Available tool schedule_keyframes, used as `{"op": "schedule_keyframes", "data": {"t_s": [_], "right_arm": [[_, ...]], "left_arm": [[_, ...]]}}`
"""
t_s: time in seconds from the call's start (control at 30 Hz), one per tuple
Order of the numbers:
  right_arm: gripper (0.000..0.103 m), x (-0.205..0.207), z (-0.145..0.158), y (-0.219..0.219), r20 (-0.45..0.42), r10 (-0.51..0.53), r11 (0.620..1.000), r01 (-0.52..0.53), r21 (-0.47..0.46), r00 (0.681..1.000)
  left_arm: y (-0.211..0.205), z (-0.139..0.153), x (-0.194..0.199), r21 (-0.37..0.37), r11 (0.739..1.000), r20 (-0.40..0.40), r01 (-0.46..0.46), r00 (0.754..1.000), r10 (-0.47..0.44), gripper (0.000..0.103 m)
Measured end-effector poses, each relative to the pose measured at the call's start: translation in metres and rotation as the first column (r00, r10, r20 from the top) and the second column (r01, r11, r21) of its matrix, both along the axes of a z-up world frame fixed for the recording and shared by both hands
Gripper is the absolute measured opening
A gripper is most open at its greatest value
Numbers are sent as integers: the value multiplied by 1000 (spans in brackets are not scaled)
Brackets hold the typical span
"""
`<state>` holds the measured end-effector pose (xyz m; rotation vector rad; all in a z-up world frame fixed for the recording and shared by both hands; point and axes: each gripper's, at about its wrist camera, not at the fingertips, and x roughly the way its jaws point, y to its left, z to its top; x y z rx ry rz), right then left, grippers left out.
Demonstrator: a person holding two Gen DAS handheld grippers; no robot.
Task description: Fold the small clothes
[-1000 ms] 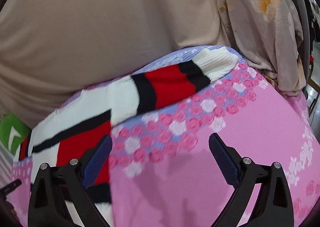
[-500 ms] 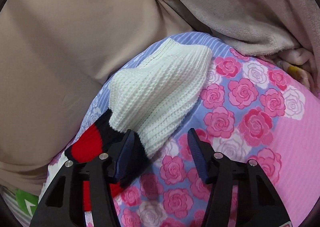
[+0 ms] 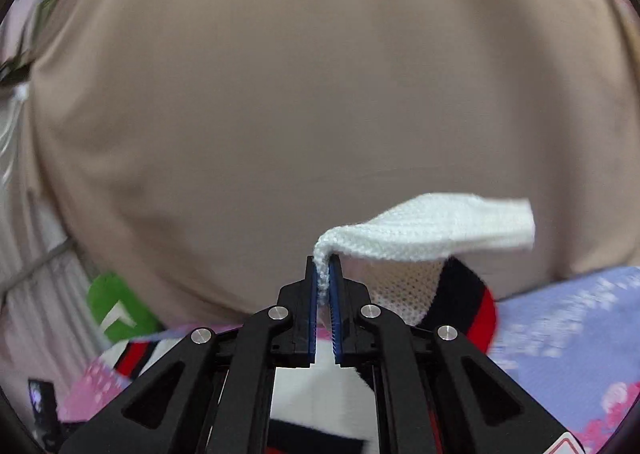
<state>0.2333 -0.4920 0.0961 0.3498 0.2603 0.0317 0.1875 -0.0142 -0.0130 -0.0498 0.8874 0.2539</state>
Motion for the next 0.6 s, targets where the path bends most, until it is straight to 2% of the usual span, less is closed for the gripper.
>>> {"op": "schedule_keyframes", "data": {"t_s": [0.07, 0.13, 0.2, 0.27, 0.37, 0.47, 0.6], "right_arm": [[9, 34, -7, 80, -54, 176, 982, -179, -55, 983], [13, 64, -42, 156, -158, 284, 948, -302, -101, 946], [16, 72, -74, 204, -254, 318, 928, -355, -115, 913], [16, 59, -103, 227, -314, 321, 931, -359, -70, 893], [22, 12, -125, 230, -373, 265, 959, -282, 8, 889], [32, -28, -138, 201, -438, 146, 989, -136, 56, 887], [45, -63, -147, 155, -491, -27, 986, 104, 130, 871]], "left_arm": [[11, 6, 8, -26, 1000, 15, -9, 1000, 10, 98], [21, 11, 16, -54, 998, 27, -11, 1000, 13, 98], [30, 11, 29, -87, 996, 27, 6, 1000, -4, 98], [36, 8, 41, -125, 992, 19, 30, 999, -28, 98], [41, -3, 65, -227, 971, -3, 74, 997, -77, 98], [39, -19, 94, -325, 940, -24, 104, 993, -118, 98], [27, -44, 132, -417, 902, -55, 109, 988, -145, 98]]}}
